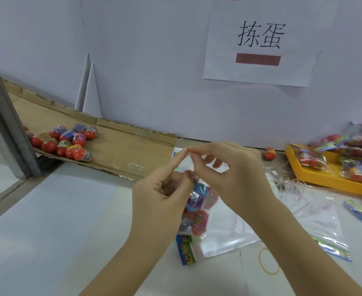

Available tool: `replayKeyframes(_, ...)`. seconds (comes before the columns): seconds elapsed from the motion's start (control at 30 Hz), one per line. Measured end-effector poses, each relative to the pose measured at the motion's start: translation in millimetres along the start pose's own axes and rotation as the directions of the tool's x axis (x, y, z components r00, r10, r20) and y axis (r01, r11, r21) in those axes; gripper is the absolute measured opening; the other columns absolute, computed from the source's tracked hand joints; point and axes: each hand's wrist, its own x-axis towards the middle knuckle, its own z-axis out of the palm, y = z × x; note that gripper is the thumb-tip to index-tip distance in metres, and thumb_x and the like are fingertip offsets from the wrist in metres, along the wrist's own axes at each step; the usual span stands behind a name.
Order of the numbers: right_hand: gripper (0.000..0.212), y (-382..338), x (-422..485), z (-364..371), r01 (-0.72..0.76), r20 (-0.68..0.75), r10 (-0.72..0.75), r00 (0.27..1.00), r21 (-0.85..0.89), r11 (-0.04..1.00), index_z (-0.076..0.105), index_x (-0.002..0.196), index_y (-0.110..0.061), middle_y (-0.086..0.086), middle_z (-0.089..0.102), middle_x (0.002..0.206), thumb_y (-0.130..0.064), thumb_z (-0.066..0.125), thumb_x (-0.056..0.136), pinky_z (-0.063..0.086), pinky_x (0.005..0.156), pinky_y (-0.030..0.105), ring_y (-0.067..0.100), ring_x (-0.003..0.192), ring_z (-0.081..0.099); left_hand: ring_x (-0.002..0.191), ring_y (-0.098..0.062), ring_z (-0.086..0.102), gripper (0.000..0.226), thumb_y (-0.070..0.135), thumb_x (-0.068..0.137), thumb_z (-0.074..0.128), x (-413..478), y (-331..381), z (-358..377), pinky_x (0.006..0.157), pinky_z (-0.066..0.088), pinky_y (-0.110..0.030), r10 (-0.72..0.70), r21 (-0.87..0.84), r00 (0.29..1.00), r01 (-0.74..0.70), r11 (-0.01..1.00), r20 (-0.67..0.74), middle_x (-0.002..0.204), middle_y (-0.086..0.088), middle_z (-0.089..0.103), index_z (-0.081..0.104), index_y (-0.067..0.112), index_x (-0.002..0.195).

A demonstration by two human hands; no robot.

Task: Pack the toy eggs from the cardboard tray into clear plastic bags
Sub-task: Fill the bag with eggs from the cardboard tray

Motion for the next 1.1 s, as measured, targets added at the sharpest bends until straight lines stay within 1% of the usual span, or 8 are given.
replayKeyframes(0.27,0.008,-1,1,-2,0.131,-0.04,-0.137,0.99,-0.131,0.983,0.074,0.076,-0.006,0.001,0.066,0.066,-0.01,0.068,0.08,0.05,0.051,0.036,0.021,0.059,0.058,0.058,-0.006,0.057,0.036,0.022,0.082,0.061,-4,4,3,0.062,0.056,-0.019,0.017,-0.061,0.999,-0.014,0.998,0.051,0.063,0.003,0.061,0.06,0.042,0.111)
replayKeyframes(0.4,0.011,-1,2,-5,0.162,-0.044,-0.172,0.984,-0.173,0.972,0.071,0.072,-0.005,0.001,0.064,0.063,-0.009,0.066,0.081,0.05,0.049,0.037,0.019,0.057,0.057,0.056,0.002,0.051,0.041,0.01,0.085,0.062,-4,2,2,0.06,0.052,-0.013,0.058,-0.034,0.996,-0.055,0.998,0.062,0.058,0.004,0.054,0.059,0.04,0.113)
replayKeyframes(0.57,0.008,0,3,-8,0.19,-0.031,-0.201,0.979,-0.212,0.959,0.068,0.071,-0.004,0.004,0.063,0.062,-0.004,0.065,0.077,0.049,0.046,0.036,0.021,0.054,0.055,0.057,0.003,0.051,0.036,0.024,0.081,0.058,-4,6,3,0.061,0.048,-0.009,0.074,-0.064,0.994,-0.069,0.996,0.078,0.056,0.009,0.052,0.06,0.04,0.114)
replayKeyframes(0.67,0.007,0,5,-10,0.2,-0.074,-0.223,0.972,-0.236,0.951,0.067,0.069,-0.004,0.004,0.061,0.06,-0.001,0.065,0.075,0.047,0.045,0.034,0.021,0.053,0.052,0.061,0.006,0.06,0.035,0.012,0.086,0.061,-3,5,3,0.063,0.05,-0.008,0.059,-0.085,0.996,-0.053,0.995,0.065,0.06,0.02,0.062,0.063,0.036,0.111)
replayKeyframes(0.77,0.006,-1,5,-9,0.206,-0.107,-0.244,0.964,-0.282,0.937,0.067,0.07,-0.005,0.003,0.061,0.061,0.0,0.067,0.074,0.046,0.046,0.031,0.019,0.053,0.051,0.066,0.003,0.067,0.039,0.0,0.087,0.065,-2,4,2,0.064,0.052,-0.01,0.027,-0.104,0.999,-0.023,0.994,0.041,0.066,0.013,0.071,0.067,0.034,0.108)
replayKeyframes(0.93,0.005,15,16,-34,0.04,-0.223,-0.074,0.972,-0.152,0.988,0.068,0.077,-0.007,-0.008,0.057,0.066,-0.003,0.068,0.075,0.041,0.061,0.015,0.01,0.06,0.049,0.064,-0.009,0.071,0.033,0.003,0.086,0.069,-3,6,4,0.063,0.053,-0.013,-0.066,-0.157,0.998,0.069,0.985,0.02,0.064,0.007,0.071,0.071,0.033,0.1)
replayKeyframes(1.03,0.005,24,21,-53,-0.074,-0.269,0.063,0.961,-0.029,0.997,0.068,0.08,-0.014,-0.01,0.061,0.068,-0.014,0.063,0.079,0.05,0.061,0.03,0.015,0.061,0.056,0.067,-0.002,0.071,0.031,0.001,0.087,0.064,0,5,3,0.062,0.053,-0.011,-0.125,-0.208,0.991,0.133,0.969,0.049,0.069,0.009,0.074,0.069,0.028,0.101)
replayKeyframes(1.1,0.005,23,20,-58,-0.07,-0.214,0.08,0.974,0.054,0.996,0.067,0.079,-0.022,-0.016,0.063,0.068,-0.02,0.062,0.079,0.051,0.059,0.028,0.012,0.057,0.056,0.068,-0.002,0.071,0.032,0.0,0.087,0.063,1,5,2,0.062,0.053,-0.011,-0.136,-0.221,0.989,0.145,0.965,0.054,0.069,0.007,0.074,0.068,0.028,0.101)
